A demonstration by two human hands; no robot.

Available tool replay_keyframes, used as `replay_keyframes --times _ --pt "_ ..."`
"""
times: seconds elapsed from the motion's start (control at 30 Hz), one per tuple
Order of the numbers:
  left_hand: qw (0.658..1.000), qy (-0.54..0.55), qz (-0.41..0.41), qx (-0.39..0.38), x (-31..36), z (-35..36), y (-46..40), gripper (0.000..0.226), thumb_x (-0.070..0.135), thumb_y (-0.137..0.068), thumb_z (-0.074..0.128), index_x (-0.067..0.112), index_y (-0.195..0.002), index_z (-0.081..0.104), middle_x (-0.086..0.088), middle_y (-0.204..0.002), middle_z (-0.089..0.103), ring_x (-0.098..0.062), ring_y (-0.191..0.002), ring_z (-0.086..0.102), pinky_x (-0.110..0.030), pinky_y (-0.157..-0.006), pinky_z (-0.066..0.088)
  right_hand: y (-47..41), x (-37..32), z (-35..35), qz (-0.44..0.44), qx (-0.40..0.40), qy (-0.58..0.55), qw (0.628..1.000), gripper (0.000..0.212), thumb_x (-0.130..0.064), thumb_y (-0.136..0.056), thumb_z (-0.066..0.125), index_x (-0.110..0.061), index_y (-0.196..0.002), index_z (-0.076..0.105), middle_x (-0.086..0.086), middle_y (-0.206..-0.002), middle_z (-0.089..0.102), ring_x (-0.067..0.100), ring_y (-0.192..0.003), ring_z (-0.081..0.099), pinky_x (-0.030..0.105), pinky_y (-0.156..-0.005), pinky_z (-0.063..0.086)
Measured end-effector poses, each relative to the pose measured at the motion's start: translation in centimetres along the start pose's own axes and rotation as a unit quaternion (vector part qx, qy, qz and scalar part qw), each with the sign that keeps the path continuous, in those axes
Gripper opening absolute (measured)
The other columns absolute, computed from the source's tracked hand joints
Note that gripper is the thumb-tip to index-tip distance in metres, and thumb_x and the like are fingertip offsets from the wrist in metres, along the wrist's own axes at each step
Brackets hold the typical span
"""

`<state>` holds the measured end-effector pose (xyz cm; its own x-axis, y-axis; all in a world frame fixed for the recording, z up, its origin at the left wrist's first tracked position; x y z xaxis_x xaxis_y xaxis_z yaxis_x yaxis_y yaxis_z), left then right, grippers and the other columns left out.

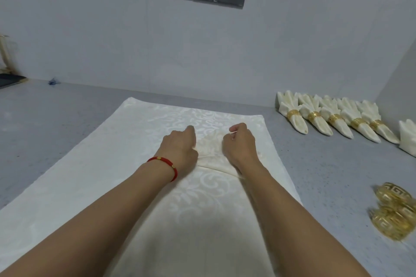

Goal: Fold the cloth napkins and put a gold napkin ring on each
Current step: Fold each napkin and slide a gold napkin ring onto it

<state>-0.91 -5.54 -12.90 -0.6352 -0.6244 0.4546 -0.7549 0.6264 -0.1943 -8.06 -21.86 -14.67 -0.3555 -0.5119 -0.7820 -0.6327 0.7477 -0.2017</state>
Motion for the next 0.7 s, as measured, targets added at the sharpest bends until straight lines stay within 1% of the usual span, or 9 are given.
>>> replay_keyframes --times 0.17,0.2,0.23,0.3,0.37,0.47,0.53,0.63,0.7 --pt "0.998 0.003 -0.028 0.053 -1.9 1.6 -0.9 0.021 0.019 -0.095 0.05 0.01 -0.098 0.069 -0.007 -0.104 0.06 -0.027 -0.093 0.057 -0.032 -0.073 0.036 -0.3 -0.4 0.5 -0.016 -0.041 0.071 0.997 0.037 -0.025 -0.103 0.047 -0.007 -0.135 0.055 0.012 -0.135 0.054 0.029 -0.123 0.054 0.033 -0.097 0.04" --pt "0.998 0.013 -0.028 0.059 -1.9 1.6 -0.9 0.021 0.02 -0.095 0.052 0.012 -0.093 0.071 -0.006 -0.102 0.061 -0.027 -0.093 0.059 -0.031 -0.073 0.036 -0.4 -0.4 0.6 -0.017 -0.048 0.073 0.996 0.033 -0.027 -0.103 0.047 -0.01 -0.128 0.061 0.012 -0.131 0.053 0.028 -0.117 0.055 0.033 -0.093 0.041" --pt "0.997 0.024 -0.029 0.066 -1.8 1.5 -0.7 0.021 0.021 -0.094 0.053 0.014 -0.089 0.072 -0.004 -0.099 0.062 -0.025 -0.092 0.06 -0.03 -0.072 0.037 -0.5 -0.3 0.7 -0.015 -0.054 0.067 0.996 0.026 -0.03 -0.101 0.046 -0.015 -0.108 0.066 0.013 -0.121 0.053 0.027 -0.103 0.057 0.032 -0.082 0.043" --pt "0.996 0.036 -0.024 0.083 -1.5 1.0 -0.2 0.023 0.018 -0.094 0.052 0.012 -0.083 0.071 -0.003 -0.09 0.064 -0.023 -0.085 0.059 -0.03 -0.068 0.037 -0.6 -0.1 0.7 -0.007 -0.037 0.032 0.999 0.031 -0.036 -0.095 0.047 -0.023 -0.067 0.047 0.008 -0.099 0.047 0.02 -0.073 0.046 0.031 -0.06 0.033" --pt "0.994 0.048 -0.017 0.096 -1.2 0.4 0.3 0.025 0.016 -0.095 0.049 0.009 -0.081 0.069 -0.002 -0.081 0.065 -0.023 -0.08 0.057 -0.032 -0.066 0.038 -0.5 -0.2 0.5 0.013 -0.027 -0.009 1.0 0.038 -0.052 -0.09 0.048 -0.028 -0.064 0.034 0.004 -0.096 0.044 0.018 -0.072 0.042 0.03 -0.063 0.033" --pt "0.993 0.067 0.004 0.099 -1.0 0.1 1.2 0.024 0.022 -0.098 0.053 0.012 -0.081 0.067 0.001 -0.079 0.064 -0.02 -0.078 0.056 -0.033 -0.067 0.04 -0.3 -0.3 0.0 0.029 -0.017 -0.048 0.998 0.046 -0.067 -0.086 0.05 -0.029 -0.067 0.035 0.002 -0.095 0.049 0.019 -0.082 0.047 0.035 -0.074 0.04" --pt "0.991 0.08 0.019 0.107 -0.9 0.1 1.7 0.023 0.025 -0.097 0.058 0.014 -0.078 0.066 0.002 -0.078 0.062 -0.017 -0.077 0.057 -0.034 -0.069 0.044 -0.2 -0.2 -0.3 0.022 0.011 -0.073 0.997 0.037 -0.052 -0.088 0.057 -0.024 -0.069 0.044 0.003 -0.097 0.058 0.018 -0.084 0.053 0.033 -0.072 0.04" --pt "0.99 0.07 0.037 0.114 -0.8 0.3 2.0 0.018 0.022 -0.093 0.064 0.015 -0.078 0.069 0.005 -0.078 0.062 -0.014 -0.077 0.056 -0.03 -0.067 0.041 0.1 0.0 -0.4 -0.001 0.034 -0.047 0.998 0.007 -0.021 -0.088 0.06 -0.019 -0.095 0.057 0.002 -0.114 0.057 0.016 -0.096 0.055 0.027 -0.069 0.038" --pt "0.991 0.038 0.059 0.111 -0.7 0.4 1.9 0.018 0.022 -0.093 0.066 0.013 -0.078 0.07 0.006 -0.077 0.061 -0.015 -0.078 0.052 -0.029 -0.066 0.033 0.4 -0.2 -0.3 -0.068 0.032 0.04 0.996 0.021 -0.008 -0.087 0.058 -0.019 -0.104 0.058 -0.001 -0.116 0.05 0.017 -0.102 0.049 0.028 -0.075 0.037"
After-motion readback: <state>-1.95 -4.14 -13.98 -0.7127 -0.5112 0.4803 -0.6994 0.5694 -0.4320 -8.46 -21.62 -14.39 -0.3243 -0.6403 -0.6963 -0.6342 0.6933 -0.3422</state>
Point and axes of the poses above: each hand's wrist, its own y-axis away from the middle knuckle, its own z-axis out of the palm, x = y × z, the point moved 3 cm from there along -y, towards the middle knuckle
